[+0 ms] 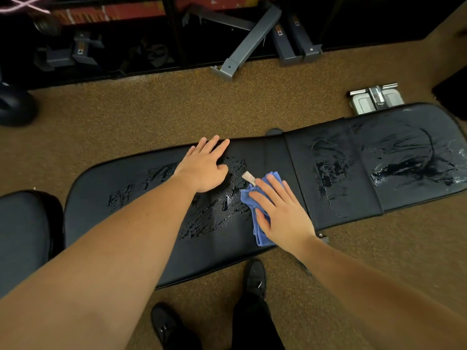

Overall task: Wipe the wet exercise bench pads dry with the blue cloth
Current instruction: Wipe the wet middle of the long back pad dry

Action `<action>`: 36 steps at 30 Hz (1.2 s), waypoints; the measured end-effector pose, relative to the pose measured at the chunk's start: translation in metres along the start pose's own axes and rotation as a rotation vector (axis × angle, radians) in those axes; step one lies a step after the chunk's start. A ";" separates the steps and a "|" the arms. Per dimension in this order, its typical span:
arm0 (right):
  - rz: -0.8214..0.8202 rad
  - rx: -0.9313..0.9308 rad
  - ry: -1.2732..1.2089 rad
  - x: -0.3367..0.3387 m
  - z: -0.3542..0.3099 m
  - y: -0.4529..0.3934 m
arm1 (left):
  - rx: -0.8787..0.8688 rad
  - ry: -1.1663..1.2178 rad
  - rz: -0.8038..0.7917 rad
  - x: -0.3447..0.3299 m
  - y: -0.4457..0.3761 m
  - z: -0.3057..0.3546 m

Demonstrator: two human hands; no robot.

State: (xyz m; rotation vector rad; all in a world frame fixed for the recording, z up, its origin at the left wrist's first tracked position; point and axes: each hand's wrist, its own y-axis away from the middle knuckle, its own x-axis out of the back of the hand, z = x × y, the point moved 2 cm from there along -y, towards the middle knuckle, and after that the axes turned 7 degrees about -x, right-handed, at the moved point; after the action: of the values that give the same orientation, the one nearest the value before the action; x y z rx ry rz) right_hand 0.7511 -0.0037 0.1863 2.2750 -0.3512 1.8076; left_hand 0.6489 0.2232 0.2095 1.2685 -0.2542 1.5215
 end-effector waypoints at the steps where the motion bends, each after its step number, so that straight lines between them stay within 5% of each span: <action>1: 0.002 0.019 -0.009 -0.002 -0.002 0.008 | -0.008 0.003 0.008 0.001 0.002 -0.002; 7: -0.055 0.201 -0.234 0.007 -0.002 0.033 | 0.085 0.003 0.133 0.003 0.021 -0.033; 11: 0.095 -0.141 -0.489 0.053 0.019 -0.007 | 0.208 0.052 0.113 0.001 0.034 -0.064; 15: 0.331 -0.180 -0.423 0.083 0.045 -0.088 | 0.213 0.098 0.110 0.001 0.033 -0.069; 21: -0.109 -0.064 -0.155 0.041 0.057 -0.151 | 0.231 0.107 0.082 0.003 0.032 -0.067; 36: -0.094 0.168 -0.248 0.016 0.011 -0.004 | 0.249 0.137 0.022 0.008 0.036 -0.060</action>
State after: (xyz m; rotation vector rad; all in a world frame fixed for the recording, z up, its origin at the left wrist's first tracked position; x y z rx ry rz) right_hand 0.7664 -0.0038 0.1995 2.5912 -0.1329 1.5668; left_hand 0.5867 0.2567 0.2077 1.3496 0.0114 1.6905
